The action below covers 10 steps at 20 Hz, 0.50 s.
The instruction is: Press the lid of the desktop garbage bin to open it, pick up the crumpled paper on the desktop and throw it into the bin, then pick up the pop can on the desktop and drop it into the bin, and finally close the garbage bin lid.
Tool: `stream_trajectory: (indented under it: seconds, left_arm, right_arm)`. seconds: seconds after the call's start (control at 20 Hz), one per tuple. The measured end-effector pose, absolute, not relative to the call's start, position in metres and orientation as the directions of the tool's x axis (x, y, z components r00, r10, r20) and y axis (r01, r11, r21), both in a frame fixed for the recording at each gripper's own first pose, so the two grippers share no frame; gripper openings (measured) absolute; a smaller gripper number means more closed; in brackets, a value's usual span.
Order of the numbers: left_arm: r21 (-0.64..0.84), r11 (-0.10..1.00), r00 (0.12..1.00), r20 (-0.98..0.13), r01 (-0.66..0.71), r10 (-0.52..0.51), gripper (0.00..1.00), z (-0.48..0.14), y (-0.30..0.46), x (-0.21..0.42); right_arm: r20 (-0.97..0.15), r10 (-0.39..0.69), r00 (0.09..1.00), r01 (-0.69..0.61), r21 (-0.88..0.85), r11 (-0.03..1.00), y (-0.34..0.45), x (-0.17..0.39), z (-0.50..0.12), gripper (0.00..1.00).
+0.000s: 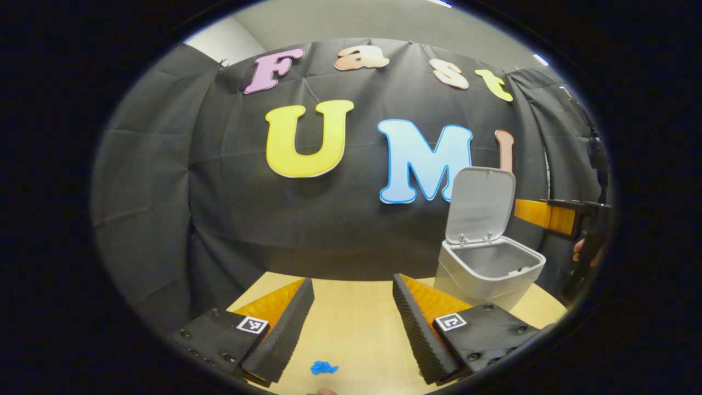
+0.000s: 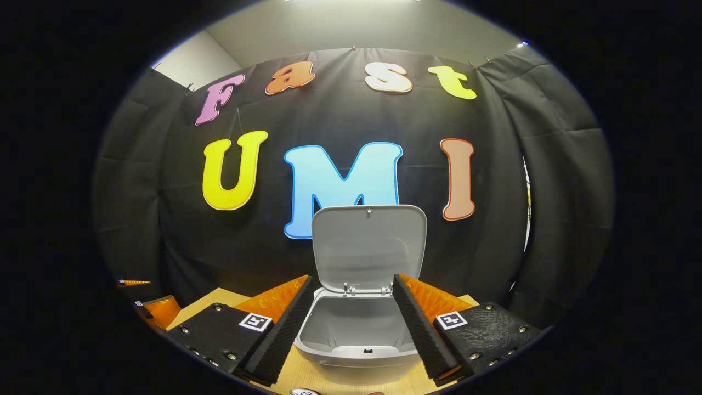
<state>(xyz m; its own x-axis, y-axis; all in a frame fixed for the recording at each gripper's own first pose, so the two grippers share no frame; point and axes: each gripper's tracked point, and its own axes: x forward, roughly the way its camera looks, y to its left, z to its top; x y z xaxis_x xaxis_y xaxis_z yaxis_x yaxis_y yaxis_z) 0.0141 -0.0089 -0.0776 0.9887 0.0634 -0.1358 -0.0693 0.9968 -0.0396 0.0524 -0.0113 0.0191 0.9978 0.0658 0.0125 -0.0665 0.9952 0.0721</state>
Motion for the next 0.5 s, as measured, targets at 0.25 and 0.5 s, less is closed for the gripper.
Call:
stream_trajectory:
  seconds: [0.25,0.5]
  left_arm:
    - [-0.028,0.996,0.973,-0.215,-0.09,0.082,0.96,-0.121,0.005,0.014]
    - [-0.019,0.994,0.951,-0.294,-0.103,0.093,0.96,-0.17,0.015,0.01]
  right_arm:
    - [-0.003,0.061,0.998,-0.06,0.062,0.996,-0.013,0.053,0.015,0.93]
    - [-0.011,0.055,0.998,-0.055,0.049,0.997,-0.013,0.055,0.012,0.93]
